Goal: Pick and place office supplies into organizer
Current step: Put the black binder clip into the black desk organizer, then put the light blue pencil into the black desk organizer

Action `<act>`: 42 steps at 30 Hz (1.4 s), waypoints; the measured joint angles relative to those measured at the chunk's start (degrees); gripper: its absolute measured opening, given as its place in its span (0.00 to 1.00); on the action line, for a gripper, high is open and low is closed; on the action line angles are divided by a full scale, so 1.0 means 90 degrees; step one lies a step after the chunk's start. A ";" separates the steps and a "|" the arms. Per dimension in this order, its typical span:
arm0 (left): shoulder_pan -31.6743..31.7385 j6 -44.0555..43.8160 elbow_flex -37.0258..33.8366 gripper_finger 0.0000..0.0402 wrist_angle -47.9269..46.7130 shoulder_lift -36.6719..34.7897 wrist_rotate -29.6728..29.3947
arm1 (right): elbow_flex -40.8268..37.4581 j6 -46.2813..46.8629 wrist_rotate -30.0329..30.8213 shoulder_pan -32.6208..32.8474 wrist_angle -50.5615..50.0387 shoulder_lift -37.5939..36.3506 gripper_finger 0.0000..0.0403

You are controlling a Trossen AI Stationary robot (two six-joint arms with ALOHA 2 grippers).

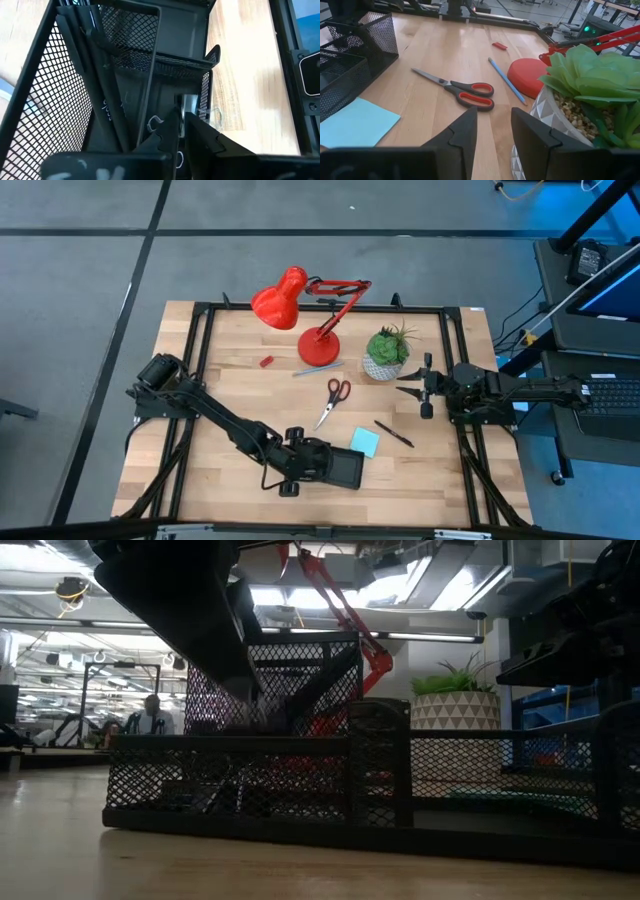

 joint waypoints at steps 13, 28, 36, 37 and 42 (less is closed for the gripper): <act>0.0136 0.0000 0.0002 0.15 0.0008 -0.0038 -0.0025 | -0.0001 0.0017 0.0000 -0.0001 -0.0002 -0.0001 0.30; 0.0135 0.0043 0.0469 0.15 0.0048 -0.0153 0.1020 | 0.0000 0.0010 -0.0001 -0.0002 -0.0005 0.0000 0.30; 0.0184 0.0998 0.1376 0.15 -0.1202 -0.0155 0.0849 | 0.0000 0.0012 -0.0002 -0.0002 -0.0002 -0.0001 0.30; 0.0210 0.1097 0.1489 0.15 -0.1395 -0.0155 0.0749 | -0.0002 0.0012 -0.0002 0.0000 -0.0002 -0.0002 0.30; 0.0348 0.1715 0.1881 0.15 -0.2339 -0.0155 -0.0058 | -0.0002 -0.0007 -0.0001 -0.0002 -0.0002 -0.0001 0.30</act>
